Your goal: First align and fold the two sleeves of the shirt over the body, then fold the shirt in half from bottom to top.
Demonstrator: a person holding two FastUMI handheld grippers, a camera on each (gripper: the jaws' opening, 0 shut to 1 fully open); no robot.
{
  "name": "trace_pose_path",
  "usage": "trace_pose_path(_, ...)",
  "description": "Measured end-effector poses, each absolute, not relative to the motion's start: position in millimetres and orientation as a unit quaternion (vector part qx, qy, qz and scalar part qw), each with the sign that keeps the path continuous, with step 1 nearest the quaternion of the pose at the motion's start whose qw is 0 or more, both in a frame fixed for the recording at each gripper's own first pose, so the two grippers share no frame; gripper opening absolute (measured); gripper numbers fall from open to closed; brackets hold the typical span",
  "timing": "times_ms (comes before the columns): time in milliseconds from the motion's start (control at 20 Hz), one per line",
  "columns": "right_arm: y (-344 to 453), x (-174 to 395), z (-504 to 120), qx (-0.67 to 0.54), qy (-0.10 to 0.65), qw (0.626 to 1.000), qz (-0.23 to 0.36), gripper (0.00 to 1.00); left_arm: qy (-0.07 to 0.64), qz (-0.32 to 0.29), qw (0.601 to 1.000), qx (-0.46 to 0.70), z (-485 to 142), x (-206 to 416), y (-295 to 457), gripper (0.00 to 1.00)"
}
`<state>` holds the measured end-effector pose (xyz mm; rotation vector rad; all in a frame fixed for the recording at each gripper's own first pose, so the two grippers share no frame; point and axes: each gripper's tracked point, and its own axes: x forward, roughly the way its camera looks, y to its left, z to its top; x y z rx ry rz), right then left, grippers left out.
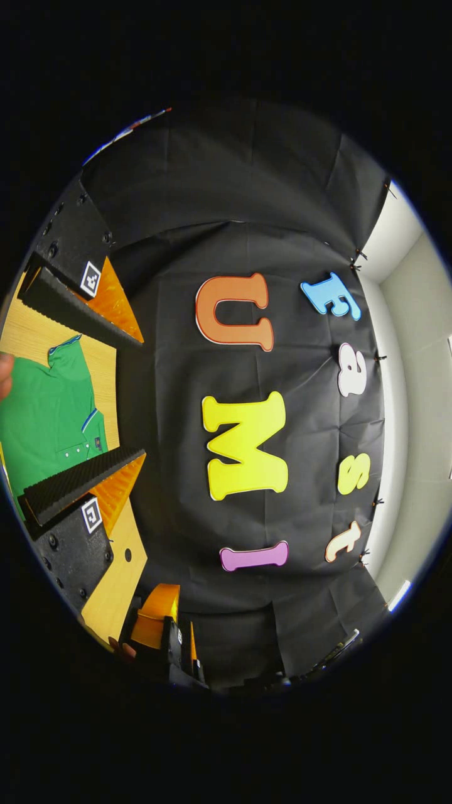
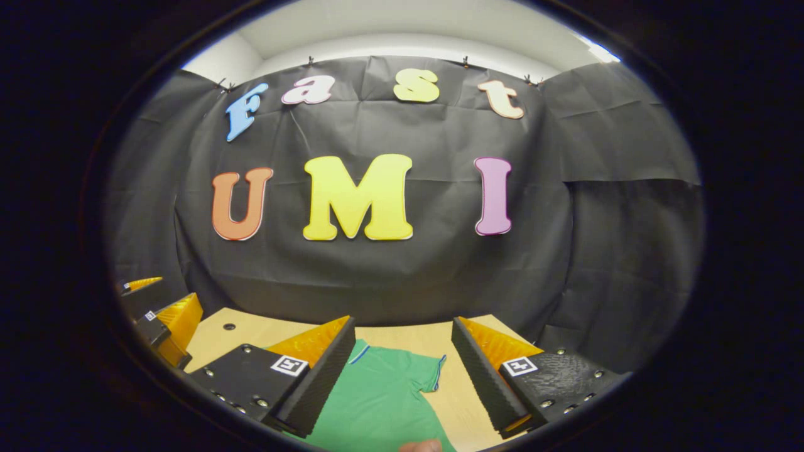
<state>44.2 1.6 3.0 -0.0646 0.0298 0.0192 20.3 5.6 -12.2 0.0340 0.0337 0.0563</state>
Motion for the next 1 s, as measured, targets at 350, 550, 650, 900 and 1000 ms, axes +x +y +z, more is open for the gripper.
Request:
trace_pose_path(350, -27.8, 99.7, -8.9, -0.047, 0.051, 0.997, -0.022, 0.96, 0.0, 0.03, 0.999, 0.039, 2.6, 20.6, 7.9, 1.0)
trace_pose_path(550, -49.6, 149.6, -25.7, -0.053, 0.079, 0.995, -0.041, 0.96, 0.001, 0.039, 0.998, 0.044, 2.5, 20.2, 13.5, 1.0)
trace_pose_path(650, -57.4, 174.6, -37.2, -0.061, 0.09, 0.993, -0.047, 0.96, 0.0, 0.044, 0.998, 0.049, 4.3, 19.8, 18.5, 0.99)
trace_pose_path(900, -62.9, 240.0, -83.0, -0.046, 0.138, 0.988, -0.05, 0.96, 0.009, 0.065, 0.997, 0.037, 6.1, 18.6, 30.7, 1.0)
trace_pose_path(1000, -68.4, 264.8, -107.0, -0.041, 0.161, 0.984, -0.058, 0.96, 0.01, 0.075, 0.997, 0.033, 9.8, 17.0, 36.4, 0.99)
